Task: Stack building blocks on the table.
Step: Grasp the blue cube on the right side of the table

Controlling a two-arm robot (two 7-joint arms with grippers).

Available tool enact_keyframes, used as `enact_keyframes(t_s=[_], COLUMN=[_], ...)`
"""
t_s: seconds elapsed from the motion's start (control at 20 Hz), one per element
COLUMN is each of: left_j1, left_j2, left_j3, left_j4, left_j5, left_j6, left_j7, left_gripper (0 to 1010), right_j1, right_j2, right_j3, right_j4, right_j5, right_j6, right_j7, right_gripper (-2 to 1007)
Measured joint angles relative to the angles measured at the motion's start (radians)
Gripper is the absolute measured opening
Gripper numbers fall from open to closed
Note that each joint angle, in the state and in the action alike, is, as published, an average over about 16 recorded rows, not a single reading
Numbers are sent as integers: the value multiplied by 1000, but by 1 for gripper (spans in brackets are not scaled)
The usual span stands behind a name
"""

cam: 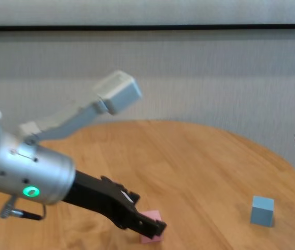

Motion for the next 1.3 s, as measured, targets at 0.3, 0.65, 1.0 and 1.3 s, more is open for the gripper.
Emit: enact_keyframes(t_s=[0.3,0.65,1.0,1.3], left_j1=[67,170,228,235], left_j2=[52,75,55,46], left_j3=[-94,-258,-360,-373], left_j4=[-67,-127,-135,-132], left_j5=[-72,-132,-131,-124], left_j6=[-45,-140,-213,-227], left_j7=[54,231,377,392], left_gripper=[972,1002,1002,1003], right_j1=[0,0,-1,-8], right_j2=[0,0,0,5], right_j3=[0,0,0,7], right_j4=[0,0,-1,-17], right_j5=[0,0,3,45], right_j6=[0,0,1,40], right_j7=[0,0,9,67], right_gripper=[1001,1001,1001,1001])
